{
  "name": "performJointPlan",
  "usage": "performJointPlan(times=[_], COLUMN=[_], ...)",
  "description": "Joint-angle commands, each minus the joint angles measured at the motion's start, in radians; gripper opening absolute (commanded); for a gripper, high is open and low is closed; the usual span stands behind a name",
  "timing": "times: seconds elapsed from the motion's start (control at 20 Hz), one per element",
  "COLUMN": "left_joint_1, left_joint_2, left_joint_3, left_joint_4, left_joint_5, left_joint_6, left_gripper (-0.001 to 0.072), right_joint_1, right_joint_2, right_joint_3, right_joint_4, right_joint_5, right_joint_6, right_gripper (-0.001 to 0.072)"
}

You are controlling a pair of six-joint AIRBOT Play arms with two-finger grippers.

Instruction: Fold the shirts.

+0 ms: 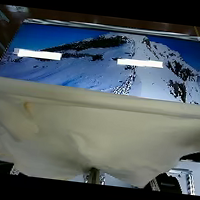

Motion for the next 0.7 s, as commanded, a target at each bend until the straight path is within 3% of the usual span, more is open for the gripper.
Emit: performJointPlan(times=[0.0, 0.1, 0.2, 0.3, 0.45, 0.65], left_joint_1=[0.001, 0.001, 0.001, -0.001, -0.043, -0.142], left_joint_2=[-0.063, -0.132, -0.222, -0.343, -0.557, -0.808], left_joint_3=[-0.165, -0.294, -0.416, -0.497, -0.508, -0.507], left_joint_4=[0.016, 0.013, -0.01, -0.122, -0.311, -0.429], left_joint_5=[-0.047, -0.038, 0.046, 0.214, 0.447, 0.866], left_joint_6=[0.017, 0.017, 0.017, 0.03, 0.137, 0.137], left_gripper=[0.0036, 0.0037, 0.0037, 0.0036, 0.0037, 0.0037], right_joint_1=[-0.001, -0.001, -0.001, 0.0, 0.0, 0.0], right_joint_2=[-0.036, -0.094, -0.188, -0.328, -0.558, -0.818], right_joint_3=[-0.23, -0.407, -0.551, -0.598, -0.598, -0.598], right_joint_4=[-0.062, -0.057, -0.003, 0.072, 0.18, 0.304], right_joint_5=[-0.011, -0.16, -0.423, -0.679, -1.007, -1.35], right_joint_6=[0.019, 0.031, 0.031, 0.03, 0.031, 0.03], right_gripper=[0.006, 0.006, 0.0061, 0.006, 0.006, 0.006])
